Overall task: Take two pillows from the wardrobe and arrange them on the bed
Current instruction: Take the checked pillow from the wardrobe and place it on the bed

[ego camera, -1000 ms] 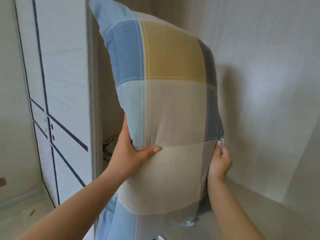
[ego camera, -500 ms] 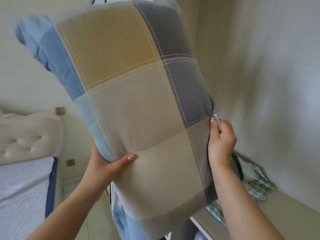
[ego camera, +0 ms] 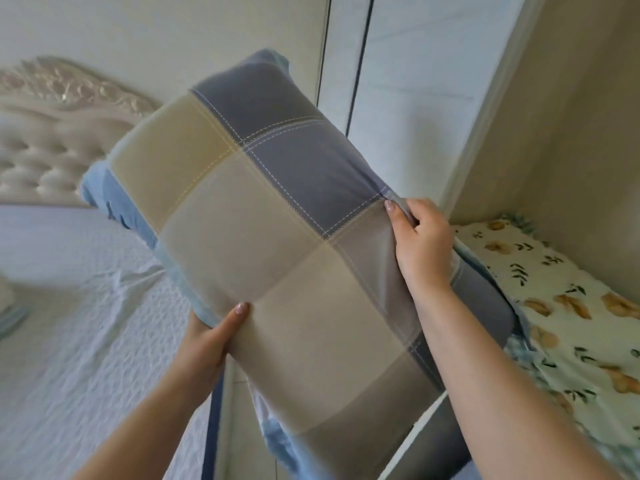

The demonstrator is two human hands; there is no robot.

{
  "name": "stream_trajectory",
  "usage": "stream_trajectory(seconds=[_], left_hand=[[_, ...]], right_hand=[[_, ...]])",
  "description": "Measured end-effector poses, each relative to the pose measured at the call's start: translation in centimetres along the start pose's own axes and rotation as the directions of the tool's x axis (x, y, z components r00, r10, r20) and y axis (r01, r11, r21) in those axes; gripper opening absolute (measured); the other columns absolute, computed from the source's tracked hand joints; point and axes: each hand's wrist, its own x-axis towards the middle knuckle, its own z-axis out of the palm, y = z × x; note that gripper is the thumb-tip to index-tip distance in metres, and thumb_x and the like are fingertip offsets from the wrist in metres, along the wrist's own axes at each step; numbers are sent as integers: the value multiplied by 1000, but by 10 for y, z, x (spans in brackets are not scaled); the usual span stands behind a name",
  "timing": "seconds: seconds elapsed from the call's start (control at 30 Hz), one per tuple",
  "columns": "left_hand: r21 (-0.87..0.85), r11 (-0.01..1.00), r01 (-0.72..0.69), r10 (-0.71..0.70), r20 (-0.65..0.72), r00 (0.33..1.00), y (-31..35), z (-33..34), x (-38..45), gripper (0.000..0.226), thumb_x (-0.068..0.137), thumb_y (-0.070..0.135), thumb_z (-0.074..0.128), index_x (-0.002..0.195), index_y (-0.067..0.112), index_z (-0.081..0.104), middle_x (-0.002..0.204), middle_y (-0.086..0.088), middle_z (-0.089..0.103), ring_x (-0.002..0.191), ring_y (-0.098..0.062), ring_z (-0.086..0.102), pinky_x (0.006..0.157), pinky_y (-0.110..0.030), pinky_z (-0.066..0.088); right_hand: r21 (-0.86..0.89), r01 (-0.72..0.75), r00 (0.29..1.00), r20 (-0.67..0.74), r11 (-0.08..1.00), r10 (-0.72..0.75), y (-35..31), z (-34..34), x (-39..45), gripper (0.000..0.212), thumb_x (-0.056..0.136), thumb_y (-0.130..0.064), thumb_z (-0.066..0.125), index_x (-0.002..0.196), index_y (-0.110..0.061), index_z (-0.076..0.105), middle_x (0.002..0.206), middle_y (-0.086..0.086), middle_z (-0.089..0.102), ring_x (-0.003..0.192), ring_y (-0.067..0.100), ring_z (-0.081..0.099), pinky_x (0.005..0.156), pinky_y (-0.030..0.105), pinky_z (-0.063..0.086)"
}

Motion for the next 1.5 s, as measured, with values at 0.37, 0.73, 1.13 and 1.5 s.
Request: stream_trajectory(seconds=[0.37, 0.73, 1.13, 1.5], left_hand=[[-158, 954, 254, -285, -225, 932, -47, -77, 30, 71, 70, 45, 62, 135, 19, 46, 126, 0, 63, 116, -22, 59, 91, -48, 49], [-279, 917, 286, -387, -445, 808, -98, -112, 184, 76, 68, 46, 65, 136, 19, 46, 125, 4, 63, 111, -16, 61, 77, -38, 52], [-391, 891, 230, -420, -520, 744, -122, -122, 382, 58, 70, 53, 60, 121, 25, 57, 106, 9, 74, 94, -10, 71, 83, -41, 50], [-488, 849, 201, -476, -544, 691, -146, -173, 577, 71, 69, 51, 64, 134, 26, 48, 129, 4, 62, 115, -17, 59, 85, -42, 50]], right_hand=[[41, -5, 953, 303, 999, -8, 35, 137, -21, 36, 87, -24, 59, 61, -1, 50, 61, 10, 51, 58, 22, 45, 58, 31, 36], [91, -104, 855, 517, 990, 42, 135, 331, 27, 37, 86, -27, 60, 55, -32, 41, 57, -10, 39, 55, 10, 37, 56, 14, 31], [180, -134, 762, 647, 975, -15, 234, 530, 130, 29, 86, -29, 60, 66, -7, 60, 57, -10, 37, 60, 10, 35, 58, 17, 31], [203, -100, 703, 707, 974, -75, 300, 723, 210, 28, 85, -33, 60, 74, -9, 67, 65, 2, 48, 63, 16, 43, 60, 27, 30]])
